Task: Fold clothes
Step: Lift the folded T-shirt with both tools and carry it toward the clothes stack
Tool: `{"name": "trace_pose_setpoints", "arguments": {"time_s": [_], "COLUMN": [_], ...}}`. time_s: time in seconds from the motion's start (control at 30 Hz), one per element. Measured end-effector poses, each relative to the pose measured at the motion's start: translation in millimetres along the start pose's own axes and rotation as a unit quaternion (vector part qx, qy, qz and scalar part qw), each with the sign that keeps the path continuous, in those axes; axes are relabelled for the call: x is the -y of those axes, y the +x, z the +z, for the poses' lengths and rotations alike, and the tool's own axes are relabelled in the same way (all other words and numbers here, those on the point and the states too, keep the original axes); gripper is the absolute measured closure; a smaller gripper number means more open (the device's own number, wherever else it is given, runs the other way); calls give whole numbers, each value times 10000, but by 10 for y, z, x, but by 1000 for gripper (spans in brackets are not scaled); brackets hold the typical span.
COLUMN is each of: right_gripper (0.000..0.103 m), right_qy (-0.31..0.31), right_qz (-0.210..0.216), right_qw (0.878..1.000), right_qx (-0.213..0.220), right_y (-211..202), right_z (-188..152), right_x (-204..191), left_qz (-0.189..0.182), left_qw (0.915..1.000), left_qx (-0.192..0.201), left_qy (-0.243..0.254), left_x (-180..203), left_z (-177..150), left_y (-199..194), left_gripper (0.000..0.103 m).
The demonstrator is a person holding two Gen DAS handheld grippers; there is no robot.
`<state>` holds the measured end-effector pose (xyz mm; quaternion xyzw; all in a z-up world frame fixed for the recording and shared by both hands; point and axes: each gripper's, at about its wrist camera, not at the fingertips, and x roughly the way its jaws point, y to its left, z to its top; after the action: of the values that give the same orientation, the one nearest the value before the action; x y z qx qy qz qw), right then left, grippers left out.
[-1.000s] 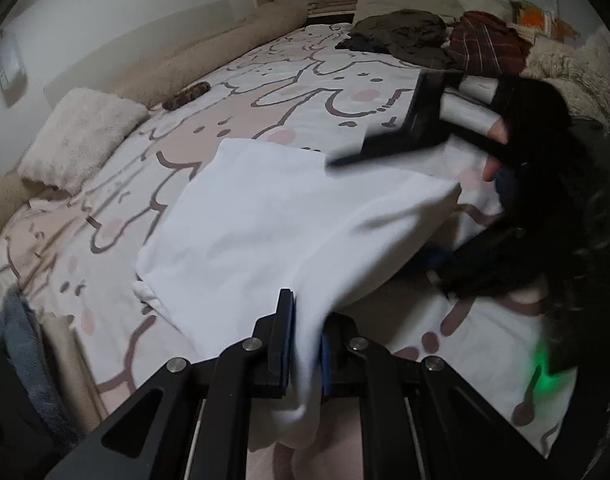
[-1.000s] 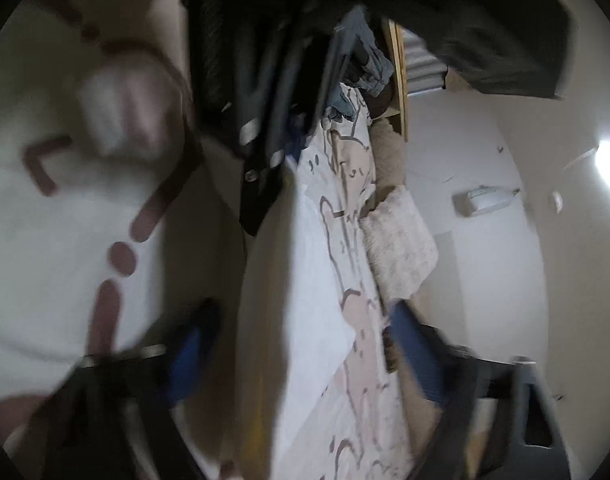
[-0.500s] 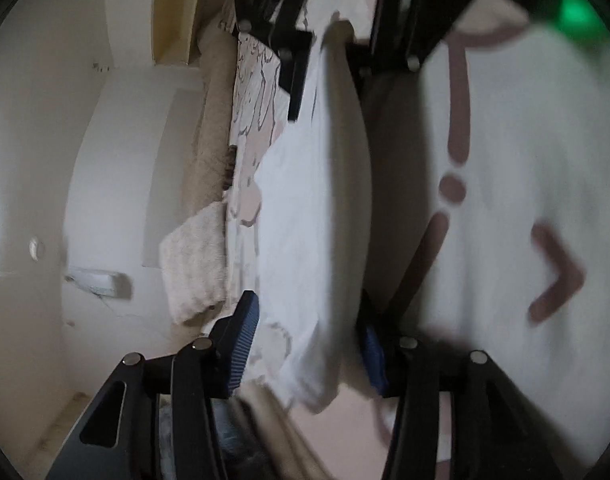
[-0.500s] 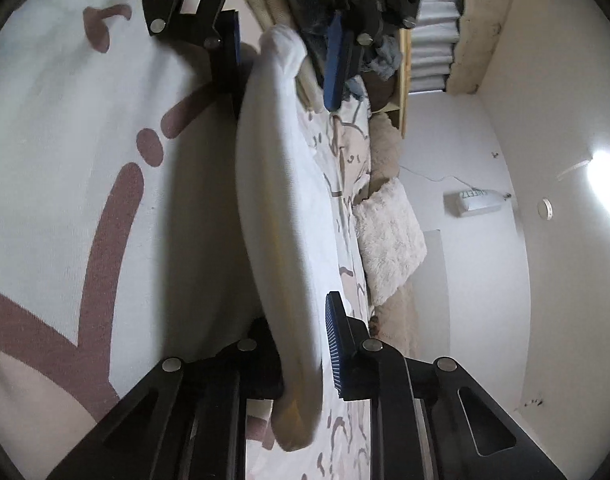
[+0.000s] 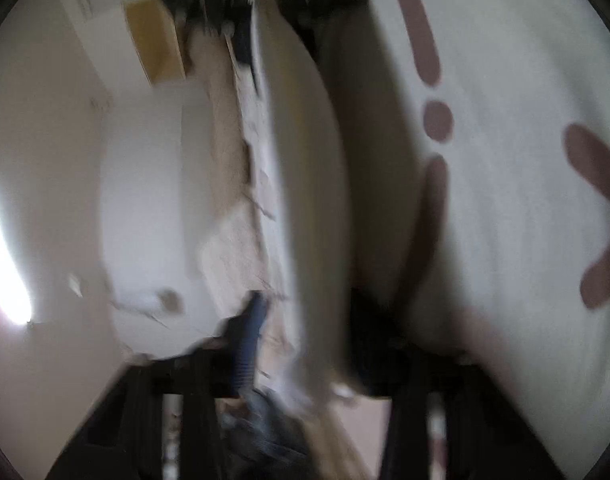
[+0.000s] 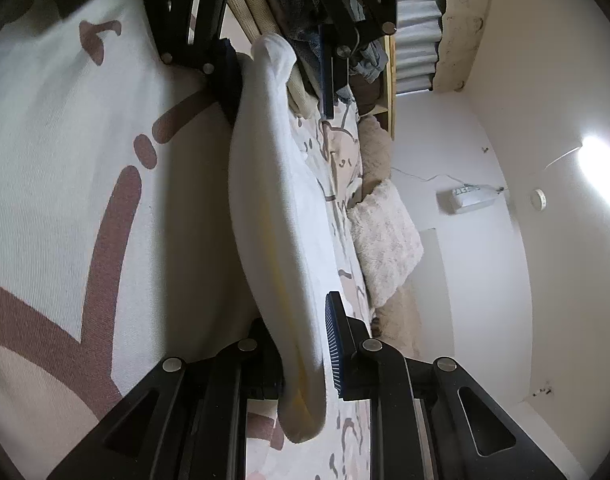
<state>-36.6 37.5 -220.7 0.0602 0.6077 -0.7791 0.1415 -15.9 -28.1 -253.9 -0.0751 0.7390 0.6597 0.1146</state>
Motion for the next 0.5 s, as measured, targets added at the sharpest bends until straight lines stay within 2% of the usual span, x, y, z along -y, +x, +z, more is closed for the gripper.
{"name": "trace_pose_setpoints", "arguments": {"time_s": [0.13,0.23,0.3,0.37,0.47,0.5], "right_gripper": [95,95,96,96,96,96], "right_qy": [-41,179,369,554,724,808], "right_qz": [390,690,691,680,404,324], "right_qw": [9992,9974,9968,9960,9965,9962], "right_qx": [-25,-91,-123,-149,-74,-22], "right_y": [-28,-12,31,74,134,124], "right_z": [37,111,192,279,541,657], "right_x": [126,505,900,1298,1988,2229], "left_qz": [-569,-934,-1050,-1077,-832,-756], "left_qw": [9945,9800,9630,9404,9124,9072], "left_qx": [-253,-347,-422,-482,-459,-454], "left_qy": [-844,-1720,-2446,-3190,-3981,-4113], "left_x": [-270,-721,-1140,-1635,-2426,-2603], "left_z": [-49,-83,-161,-297,-628,-737], "left_y": [59,87,123,157,139,78], "left_gripper": [92,93,93,93,93,93]}}
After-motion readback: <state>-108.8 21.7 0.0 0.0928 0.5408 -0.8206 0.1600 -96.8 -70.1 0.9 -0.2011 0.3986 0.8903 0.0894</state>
